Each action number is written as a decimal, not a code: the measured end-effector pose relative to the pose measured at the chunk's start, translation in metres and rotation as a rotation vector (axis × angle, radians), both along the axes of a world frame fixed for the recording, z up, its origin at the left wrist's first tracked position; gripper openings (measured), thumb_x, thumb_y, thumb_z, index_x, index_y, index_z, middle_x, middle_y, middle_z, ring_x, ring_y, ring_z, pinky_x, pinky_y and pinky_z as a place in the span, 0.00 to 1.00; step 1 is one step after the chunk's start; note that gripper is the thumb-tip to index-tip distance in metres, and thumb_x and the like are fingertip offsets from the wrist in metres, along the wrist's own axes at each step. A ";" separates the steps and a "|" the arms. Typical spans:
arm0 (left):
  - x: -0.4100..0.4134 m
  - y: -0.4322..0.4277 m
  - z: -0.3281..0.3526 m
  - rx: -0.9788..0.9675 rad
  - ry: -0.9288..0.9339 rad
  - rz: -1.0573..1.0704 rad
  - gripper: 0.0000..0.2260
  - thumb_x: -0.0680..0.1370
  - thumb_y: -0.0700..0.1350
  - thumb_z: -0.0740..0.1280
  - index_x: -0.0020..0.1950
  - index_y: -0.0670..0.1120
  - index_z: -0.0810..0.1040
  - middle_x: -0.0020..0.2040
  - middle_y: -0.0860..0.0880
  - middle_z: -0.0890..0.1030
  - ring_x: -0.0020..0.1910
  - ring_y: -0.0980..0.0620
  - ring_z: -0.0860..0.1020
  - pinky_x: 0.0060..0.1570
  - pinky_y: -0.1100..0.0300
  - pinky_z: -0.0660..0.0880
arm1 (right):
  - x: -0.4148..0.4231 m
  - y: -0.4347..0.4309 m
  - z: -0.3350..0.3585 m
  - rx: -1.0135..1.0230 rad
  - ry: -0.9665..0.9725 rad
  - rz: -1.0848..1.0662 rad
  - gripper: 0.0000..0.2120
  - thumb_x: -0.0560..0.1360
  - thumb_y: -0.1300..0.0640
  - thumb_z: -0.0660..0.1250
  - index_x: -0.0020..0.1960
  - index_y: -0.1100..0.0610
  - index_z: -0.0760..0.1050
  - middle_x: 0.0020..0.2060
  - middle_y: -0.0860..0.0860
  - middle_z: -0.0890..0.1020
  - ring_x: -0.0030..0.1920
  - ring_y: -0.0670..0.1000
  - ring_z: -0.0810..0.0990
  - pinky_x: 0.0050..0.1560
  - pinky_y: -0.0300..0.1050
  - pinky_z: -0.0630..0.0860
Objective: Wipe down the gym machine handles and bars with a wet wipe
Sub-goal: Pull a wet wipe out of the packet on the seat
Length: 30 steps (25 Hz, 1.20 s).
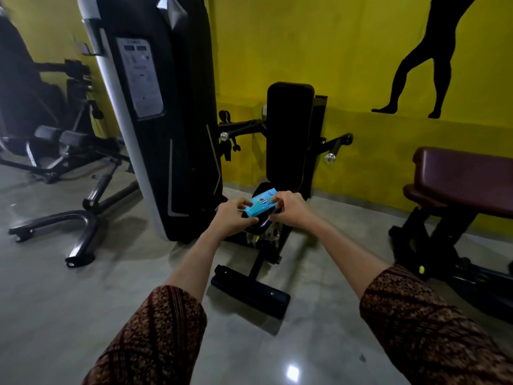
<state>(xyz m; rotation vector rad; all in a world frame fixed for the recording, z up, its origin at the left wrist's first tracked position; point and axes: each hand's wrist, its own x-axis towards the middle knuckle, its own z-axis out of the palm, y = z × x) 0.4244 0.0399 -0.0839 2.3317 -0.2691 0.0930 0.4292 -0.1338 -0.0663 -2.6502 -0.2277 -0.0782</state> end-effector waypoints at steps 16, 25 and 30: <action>0.327 0.015 -0.078 -0.031 0.165 -0.098 0.19 0.70 0.41 0.74 0.59 0.39 0.77 0.56 0.43 0.80 0.55 0.49 0.77 0.45 0.72 0.65 | 0.299 0.007 -0.090 0.100 0.223 -0.201 0.19 0.69 0.59 0.72 0.58 0.60 0.74 0.54 0.59 0.78 0.53 0.56 0.77 0.51 0.45 0.73; 0.448 -0.004 -0.142 -0.026 0.338 -0.104 0.19 0.70 0.39 0.74 0.60 0.39 0.76 0.56 0.42 0.79 0.53 0.49 0.77 0.48 0.68 0.68 | 0.426 -0.008 -0.158 0.099 0.347 -0.203 0.18 0.69 0.56 0.72 0.56 0.59 0.73 0.51 0.57 0.79 0.53 0.55 0.77 0.54 0.54 0.75; 0.500 -0.023 -0.172 0.007 0.417 -0.088 0.20 0.70 0.40 0.74 0.60 0.40 0.77 0.57 0.43 0.80 0.57 0.49 0.77 0.54 0.66 0.68 | 0.486 -0.022 -0.201 0.043 0.436 -0.206 0.16 0.72 0.57 0.69 0.59 0.59 0.74 0.55 0.59 0.78 0.56 0.56 0.77 0.58 0.50 0.73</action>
